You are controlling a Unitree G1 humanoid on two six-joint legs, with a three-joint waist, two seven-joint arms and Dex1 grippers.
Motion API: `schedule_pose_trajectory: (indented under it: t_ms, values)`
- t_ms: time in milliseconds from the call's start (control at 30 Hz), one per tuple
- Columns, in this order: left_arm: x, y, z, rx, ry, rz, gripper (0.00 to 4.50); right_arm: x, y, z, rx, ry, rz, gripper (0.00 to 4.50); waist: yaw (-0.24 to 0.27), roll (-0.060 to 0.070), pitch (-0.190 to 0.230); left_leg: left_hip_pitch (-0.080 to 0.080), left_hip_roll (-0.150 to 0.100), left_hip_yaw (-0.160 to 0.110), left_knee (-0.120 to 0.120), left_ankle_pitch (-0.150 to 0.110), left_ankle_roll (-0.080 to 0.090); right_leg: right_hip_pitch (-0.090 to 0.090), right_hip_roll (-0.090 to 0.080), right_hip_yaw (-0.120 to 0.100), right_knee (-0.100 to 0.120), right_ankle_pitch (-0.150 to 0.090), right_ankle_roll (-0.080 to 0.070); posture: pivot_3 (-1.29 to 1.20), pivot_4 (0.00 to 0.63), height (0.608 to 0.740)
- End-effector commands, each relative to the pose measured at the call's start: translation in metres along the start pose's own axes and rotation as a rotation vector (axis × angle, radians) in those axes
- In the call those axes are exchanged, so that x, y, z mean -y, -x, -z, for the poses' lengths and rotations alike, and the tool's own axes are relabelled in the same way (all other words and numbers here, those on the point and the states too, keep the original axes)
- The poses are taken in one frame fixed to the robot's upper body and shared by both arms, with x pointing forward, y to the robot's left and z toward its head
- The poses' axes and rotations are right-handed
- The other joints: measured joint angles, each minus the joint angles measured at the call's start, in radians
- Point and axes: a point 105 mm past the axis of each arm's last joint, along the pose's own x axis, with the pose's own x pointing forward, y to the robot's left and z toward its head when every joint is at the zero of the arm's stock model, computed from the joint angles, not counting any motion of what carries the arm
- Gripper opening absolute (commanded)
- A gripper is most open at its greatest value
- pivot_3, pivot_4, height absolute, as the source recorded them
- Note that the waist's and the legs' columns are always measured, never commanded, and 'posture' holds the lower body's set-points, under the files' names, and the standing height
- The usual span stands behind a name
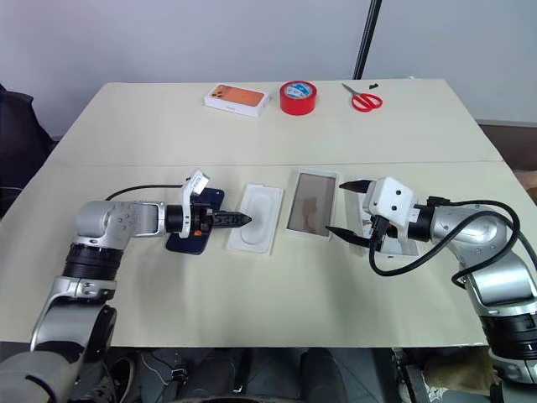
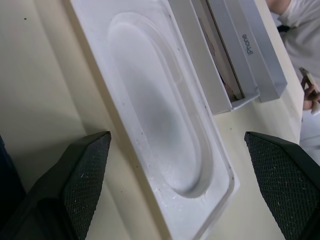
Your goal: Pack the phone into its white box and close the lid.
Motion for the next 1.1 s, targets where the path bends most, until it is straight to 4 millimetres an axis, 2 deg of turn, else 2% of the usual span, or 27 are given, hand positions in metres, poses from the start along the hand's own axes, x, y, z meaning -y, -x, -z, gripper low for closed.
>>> schedule_pose_trajectory:
  t_ms: [33, 67, 100, 333, 533, 733, 900, 1000, 1100]
  values:
    - [-0.005, -0.006, 0.014, -0.043, 0.071, -0.016, 4.12, 0.002, 0.004, -0.012, 0.031, 0.056, 0.028, 4.5, 0.003, 0.0, 0.0, 0.0, 0.0, 0.0, 0.0, 0.0, 0.0, 0.0, 0.0, 0.0, 0.0, 0.0, 0.0, 0.0, 0.15, 0.74]
    - [-0.008, -0.006, 0.018, -0.05, 0.077, -0.025, 4.01, 0.002, 0.004, -0.012, 0.03, 0.055, 0.03, 4.5, 0.003, 0.0, 0.0, 0.0, 0.0, 0.0, 0.0, 0.0, 0.0, 0.0, 0.0, 0.0, 0.0, 0.0, 0.0, 0.0, 0.15, 0.74]
    - [-0.01, -0.006, 0.019, -0.042, 0.106, -0.033, 3.66, 0.003, 0.004, -0.012, 0.029, 0.056, 0.033, 4.5, 0.002, 0.0, 0.0, 0.0, 0.0, 0.0, 0.0, 0.0, 0.0, 0.0, 0.0, 0.0, 0.0, 0.0, 0.0, 0.0, 0.15, 0.74]
    - [-0.007, -0.009, 0.022, -0.045, 0.147, -0.018, 0.2, 0.001, 0.002, -0.011, 0.031, 0.06, 0.034, 4.5, 0.002, 0.0, 0.0, 0.0, 0.0, 0.0, 0.0, 0.0, 0.0, 0.0, 0.0, 0.0, 0.0, 0.0, 0.0, 0.0, 0.15, 0.74]
    - [-0.01, -0.001, 0.009, 0.027, 0.207, -0.028, 0.2, -0.006, -0.007, -0.01, 0.036, 0.069, 0.002, 4.5, -0.001, 0.0, 0.0, 0.0, 0.0, 0.0, 0.0, 0.0, 0.0, 0.0, 0.0, 0.0, 0.0, 0.0, 0.0, 0.0, 0.15, 0.74]
    - [-0.006, 0.007, -0.012, 0.147, 0.262, -0.008, 0.2, -0.03, -0.041, -0.014, 0.071, 0.023, -0.1, 4.5, -0.005, -0.001, 0.0, 0.0, 0.0, 0.0, 0.0, 0.0, -0.001, 0.0, 0.0, 0.0, 0.001, 0.0, 0.0, 0.0, 0.15, 0.74]
    - [-0.009, 0.017, -0.02, 0.192, 0.254, -0.047, 0.2, -0.042, -0.063, 0.015, -0.056, -0.041, -0.159, 4.5, -0.002, -0.002, 0.001, 0.0, 0.0, 0.0, 0.0, 0.0, -0.001, -0.001, 0.0, 0.0, 0.0, 0.0, 0.0, 0.0, 0.15, 0.74]
    - [-0.011, 0.023, -0.025, 0.221, 0.242, -0.074, 0.2, -0.04, -0.07, 0.03, -0.142, -0.049, -0.163, 4.5, -0.001, -0.002, 0.001, -0.001, 0.0, 0.0, 0.0, 0.001, -0.001, -0.001, 0.0, 0.0, 0.0, 0.0, 0.0, 0.0, 0.15, 0.74]
    - [-0.013, 0.027, -0.027, 0.241, 0.232, -0.098, 0.17, -0.038, -0.071, 0.038, -0.185, -0.102, -0.188, 3.64, -0.001, -0.002, 0.001, -0.001, 0.0, 0.0, 0.0, 0.001, -0.001, -0.002, 0.0, 0.0, 0.0, 0.0, 0.0, 0.0, 0.15, 0.74]
